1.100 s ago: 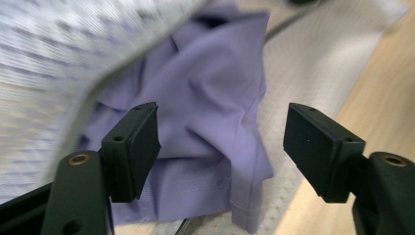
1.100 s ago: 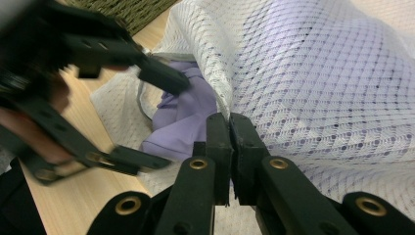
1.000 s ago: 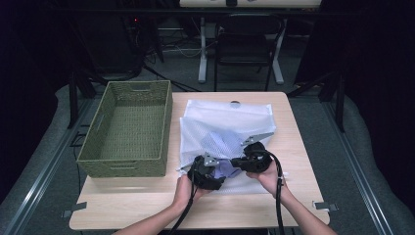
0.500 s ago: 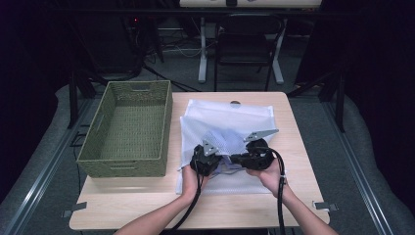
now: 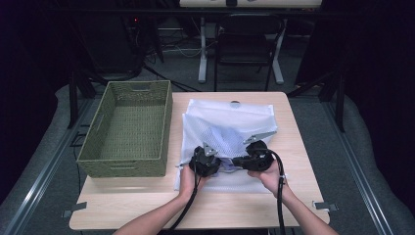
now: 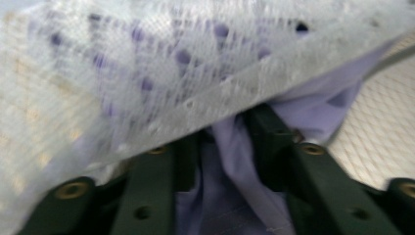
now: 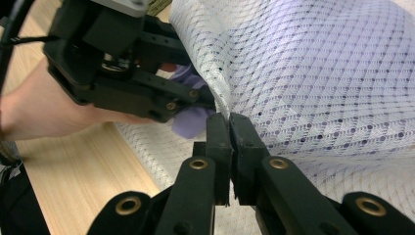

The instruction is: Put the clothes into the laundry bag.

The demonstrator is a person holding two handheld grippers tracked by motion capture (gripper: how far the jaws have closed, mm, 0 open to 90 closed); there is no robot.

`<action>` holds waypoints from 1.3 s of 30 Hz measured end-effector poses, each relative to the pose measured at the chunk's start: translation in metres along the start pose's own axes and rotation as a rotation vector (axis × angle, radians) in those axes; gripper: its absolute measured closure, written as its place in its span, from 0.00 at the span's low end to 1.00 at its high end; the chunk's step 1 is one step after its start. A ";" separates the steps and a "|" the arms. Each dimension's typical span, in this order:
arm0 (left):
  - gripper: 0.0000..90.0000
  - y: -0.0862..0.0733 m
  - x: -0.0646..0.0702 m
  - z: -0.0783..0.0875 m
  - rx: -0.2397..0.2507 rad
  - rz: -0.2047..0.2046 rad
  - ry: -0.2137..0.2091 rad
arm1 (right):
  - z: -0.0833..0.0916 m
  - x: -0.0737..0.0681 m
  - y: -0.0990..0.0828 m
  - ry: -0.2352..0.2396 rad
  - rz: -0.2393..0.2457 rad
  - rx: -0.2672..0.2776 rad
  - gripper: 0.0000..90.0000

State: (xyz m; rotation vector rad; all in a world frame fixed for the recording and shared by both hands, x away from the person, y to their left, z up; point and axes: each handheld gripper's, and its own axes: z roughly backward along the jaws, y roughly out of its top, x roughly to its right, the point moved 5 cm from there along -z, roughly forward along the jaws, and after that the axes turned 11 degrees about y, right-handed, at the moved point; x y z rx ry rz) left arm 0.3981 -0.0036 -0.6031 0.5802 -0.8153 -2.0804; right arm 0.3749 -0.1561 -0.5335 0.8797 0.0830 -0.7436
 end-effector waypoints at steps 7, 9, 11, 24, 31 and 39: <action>0.47 -0.002 -0.001 0.020 -0.017 -0.003 -0.022 | 0.002 0.000 0.000 -0.006 -0.002 0.004 0.98; 0.45 -0.004 -0.001 0.028 -0.026 -0.010 -0.030 | 0.002 0.000 0.000 -0.002 -0.003 0.005 0.98; 0.44 -0.008 -0.001 0.033 -0.038 -0.027 -0.034 | 0.002 0.001 0.000 -0.003 -0.006 0.001 0.98; 0.86 -0.005 0.012 0.009 -0.021 -0.053 0.005 | 0.003 -0.010 0.004 0.036 0.005 0.023 0.98; 0.91 0.023 -0.001 0.001 0.076 0.013 0.081 | 0.015 -0.013 0.009 0.067 -0.009 0.069 0.98; 0.85 0.003 -0.005 -0.014 0.008 -0.013 0.087 | 0.000 -0.002 -0.002 0.056 -0.047 0.011 0.98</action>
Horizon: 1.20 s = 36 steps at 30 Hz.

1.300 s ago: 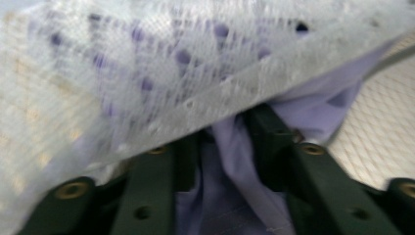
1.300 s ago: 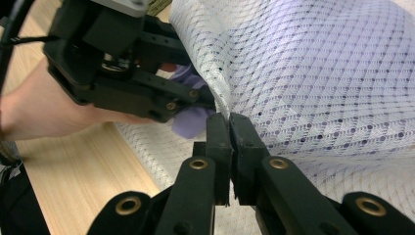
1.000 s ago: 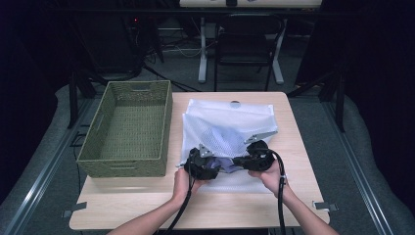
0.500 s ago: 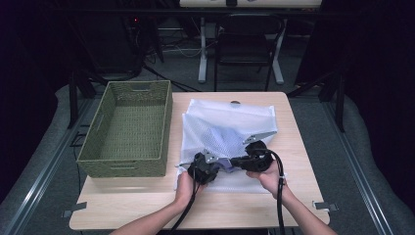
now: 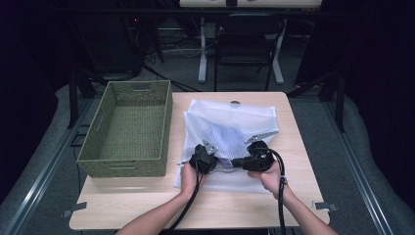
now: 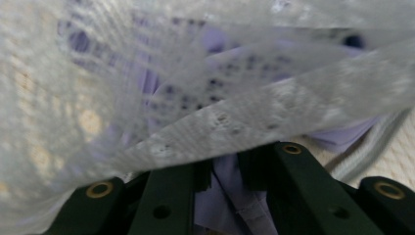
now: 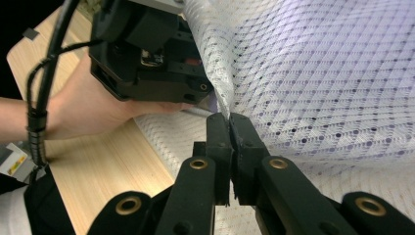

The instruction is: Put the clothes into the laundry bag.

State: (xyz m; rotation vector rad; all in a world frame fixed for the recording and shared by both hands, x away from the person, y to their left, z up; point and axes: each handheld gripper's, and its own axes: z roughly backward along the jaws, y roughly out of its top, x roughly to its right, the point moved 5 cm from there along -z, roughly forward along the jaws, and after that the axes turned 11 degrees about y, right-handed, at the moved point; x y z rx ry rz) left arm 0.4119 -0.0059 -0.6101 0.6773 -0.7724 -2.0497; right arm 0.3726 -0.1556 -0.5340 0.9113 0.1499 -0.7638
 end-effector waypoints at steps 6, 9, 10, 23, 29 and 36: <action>0.64 -0.005 0.000 0.015 -0.023 -0.023 -0.039 | 0.001 0.000 0.000 -0.007 0.007 0.000 0.98; 0.52 -0.008 0.000 0.023 -0.040 -0.037 -0.049 | 0.002 0.001 0.001 -0.011 0.005 0.002 0.98; 0.50 -0.009 0.000 0.026 -0.037 -0.043 -0.045 | 0.002 0.001 0.001 -0.012 0.005 0.002 0.98; 0.51 -0.004 0.023 0.032 0.042 -0.055 -0.109 | 0.002 -0.001 0.002 -0.013 0.007 0.006 0.98; 0.69 0.001 0.029 0.009 0.067 -0.035 -0.085 | -0.002 0.000 0.001 -0.007 0.003 -0.002 0.98; 0.91 0.011 0.018 0.002 0.093 0.064 -0.073 | 0.003 -0.003 0.005 0.012 0.008 0.018 0.98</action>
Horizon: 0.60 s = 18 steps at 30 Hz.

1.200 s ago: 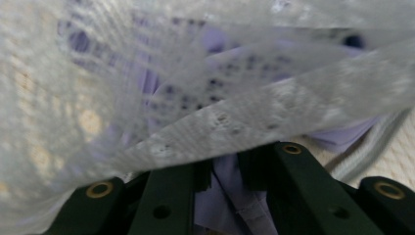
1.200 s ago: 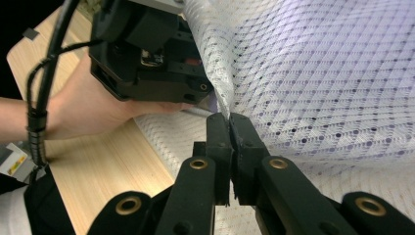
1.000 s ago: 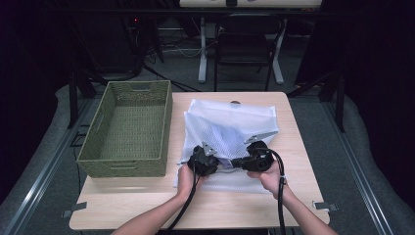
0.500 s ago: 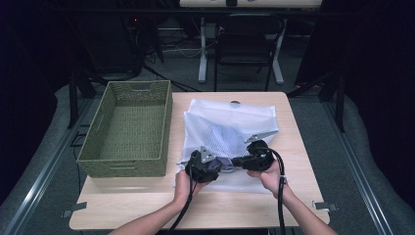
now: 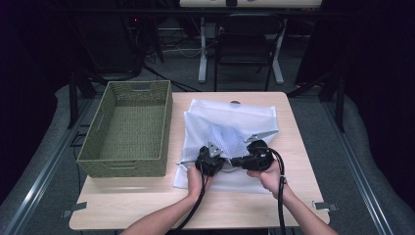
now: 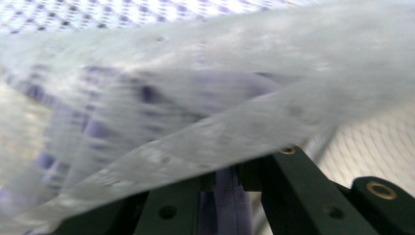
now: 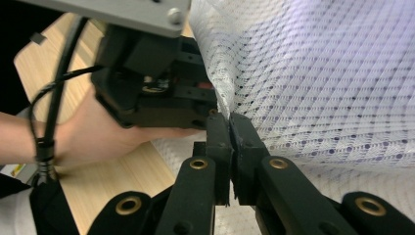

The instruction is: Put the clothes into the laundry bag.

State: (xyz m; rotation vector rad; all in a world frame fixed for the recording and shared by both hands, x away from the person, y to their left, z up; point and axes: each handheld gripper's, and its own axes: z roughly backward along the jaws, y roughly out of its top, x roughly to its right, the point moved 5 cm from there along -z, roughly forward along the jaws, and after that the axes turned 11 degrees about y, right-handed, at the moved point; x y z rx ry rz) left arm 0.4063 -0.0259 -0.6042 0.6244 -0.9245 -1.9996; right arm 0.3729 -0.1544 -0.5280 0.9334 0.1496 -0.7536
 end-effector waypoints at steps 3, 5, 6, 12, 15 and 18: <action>0.89 -0.001 0.000 -0.001 -0.013 -0.002 -0.003 | 0.001 -0.001 0.001 -0.003 0.004 0.002 0.98; 0.86 -0.001 0.000 0.000 -0.018 -0.003 -0.016 | -0.003 0.001 -0.002 -0.010 0.003 -0.014 0.98; 0.84 -0.001 -0.001 0.002 -0.030 -0.012 -0.028 | -0.004 0.002 -0.003 -0.009 -0.005 -0.021 0.98; 0.71 -0.005 -0.004 0.016 -0.054 -0.043 -0.074 | -0.005 0.003 -0.004 -0.020 0.004 -0.028 0.98; 0.61 -0.009 -0.006 0.025 -0.051 -0.081 -0.092 | -0.004 0.003 -0.004 -0.023 0.003 -0.027 0.98; 0.49 -0.012 -0.007 0.035 -0.057 -0.096 -0.104 | -0.003 0.003 -0.004 -0.027 0.003 -0.026 0.98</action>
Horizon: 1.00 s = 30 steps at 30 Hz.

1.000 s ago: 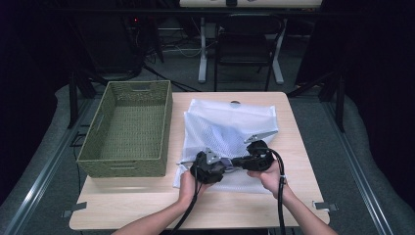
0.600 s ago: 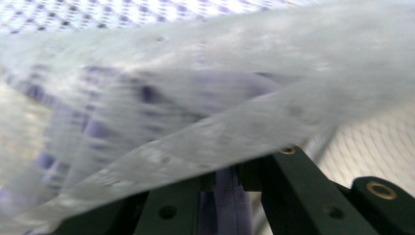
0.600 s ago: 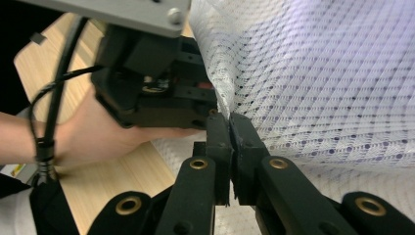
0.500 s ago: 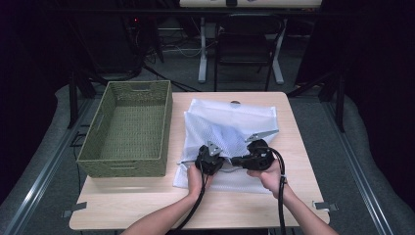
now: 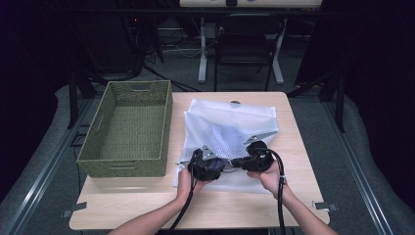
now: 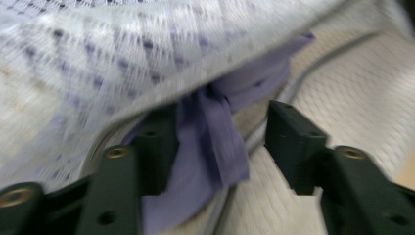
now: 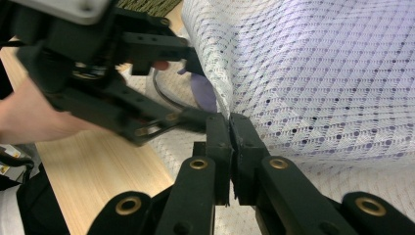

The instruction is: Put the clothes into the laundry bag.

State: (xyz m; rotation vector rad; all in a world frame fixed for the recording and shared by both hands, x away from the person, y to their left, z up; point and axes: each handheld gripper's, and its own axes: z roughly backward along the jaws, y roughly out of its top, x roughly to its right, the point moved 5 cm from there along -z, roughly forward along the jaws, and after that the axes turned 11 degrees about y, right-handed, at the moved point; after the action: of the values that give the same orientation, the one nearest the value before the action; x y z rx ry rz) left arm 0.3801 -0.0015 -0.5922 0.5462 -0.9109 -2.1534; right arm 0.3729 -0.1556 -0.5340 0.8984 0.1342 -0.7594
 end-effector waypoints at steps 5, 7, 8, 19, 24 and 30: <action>0.41 -0.001 0.000 0.020 -0.005 -0.033 -0.030 | 0.001 0.000 0.000 -0.006 0.000 0.000 0.98; 0.40 -0.001 0.000 0.024 0.003 -0.031 -0.030 | 0.001 0.000 0.000 -0.008 0.006 0.001 0.98; 0.39 0.000 -0.001 0.027 0.002 -0.037 -0.034 | 0.002 0.000 0.000 -0.008 0.012 0.003 0.98; 0.38 -0.006 -0.024 0.048 0.025 -0.031 0.023 | 0.004 0.000 0.001 -0.009 0.006 0.009 0.98; 0.43 -0.012 -0.041 0.045 -0.010 -0.025 0.071 | 0.006 -0.001 0.002 -0.010 0.011 0.017 0.98; 0.54 -0.015 -0.036 0.029 -0.050 -0.045 0.066 | 0.007 -0.003 0.003 -0.009 0.016 0.024 0.98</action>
State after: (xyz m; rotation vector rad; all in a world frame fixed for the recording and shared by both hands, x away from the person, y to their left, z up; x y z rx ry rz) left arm 0.3791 0.0453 -0.5804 0.6145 -0.8137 -2.1788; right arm 0.3714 -0.1585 -0.5264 0.9177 0.1103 -0.7517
